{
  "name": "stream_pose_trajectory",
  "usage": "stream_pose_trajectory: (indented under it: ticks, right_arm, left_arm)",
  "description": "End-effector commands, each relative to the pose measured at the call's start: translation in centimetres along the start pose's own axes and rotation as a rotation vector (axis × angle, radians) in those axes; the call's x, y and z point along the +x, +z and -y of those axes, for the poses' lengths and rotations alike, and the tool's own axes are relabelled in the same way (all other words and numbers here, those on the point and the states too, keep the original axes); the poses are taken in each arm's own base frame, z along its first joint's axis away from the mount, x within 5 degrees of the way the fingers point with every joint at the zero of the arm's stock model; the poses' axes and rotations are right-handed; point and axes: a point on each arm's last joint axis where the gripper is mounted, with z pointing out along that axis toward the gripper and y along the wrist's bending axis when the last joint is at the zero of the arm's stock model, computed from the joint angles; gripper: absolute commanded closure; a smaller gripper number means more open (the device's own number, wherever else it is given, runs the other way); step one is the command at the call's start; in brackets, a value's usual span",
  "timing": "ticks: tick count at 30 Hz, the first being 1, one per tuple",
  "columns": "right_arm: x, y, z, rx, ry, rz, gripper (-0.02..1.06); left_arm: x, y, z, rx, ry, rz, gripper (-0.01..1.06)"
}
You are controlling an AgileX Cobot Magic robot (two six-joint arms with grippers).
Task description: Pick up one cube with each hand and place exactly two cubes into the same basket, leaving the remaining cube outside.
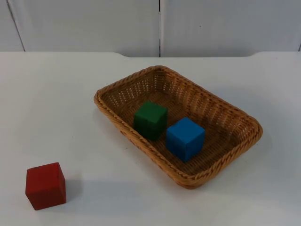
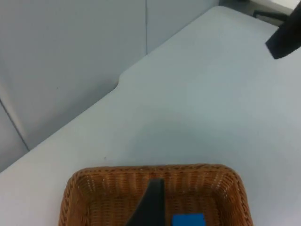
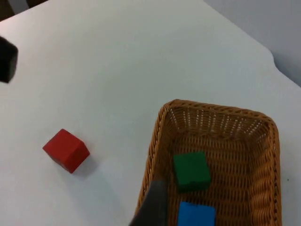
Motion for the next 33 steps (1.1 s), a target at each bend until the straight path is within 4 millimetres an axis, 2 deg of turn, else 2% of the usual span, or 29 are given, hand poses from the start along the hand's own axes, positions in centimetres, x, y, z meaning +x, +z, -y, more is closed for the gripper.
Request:
stream_pose_trajectory:
  ticks: [1,7,14,21,26,33]
  right_arm:
    - [0.5,-0.6,-0.5,0.004,0.002,0.011,0.28]
    - [2.9,-1.3,-1.1,0.039,0.017,0.033,0.28]
    - [6.6,-2.2,-2.2,0.066,0.035,0.033,0.28]
    - [8.1,-3.3,-3.0,0.074,0.035,0.044,0.28]
    - [8.8,-4.8,-3.7,0.084,0.037,0.079,0.28]
    - [9.9,-6.5,-4.5,0.094,0.026,0.117,0.28]
  left_arm:
    - [0.1,-0.8,0.6,0.0,0.003,-0.011,0.22]
    - [1.9,-2.0,1.4,-0.03,-0.008,0.0,0.22]
    - [4.4,-3.7,2.6,-0.047,-0.014,0.01,0.22]
    - [6.0,-5.5,3.9,-0.056,-0.015,0.035,0.22]
    - [8.0,-7.0,5.1,-0.061,-0.015,0.048,0.22]
    - [9.4,-9.1,6.0,-0.117,-0.02,0.034,0.22]
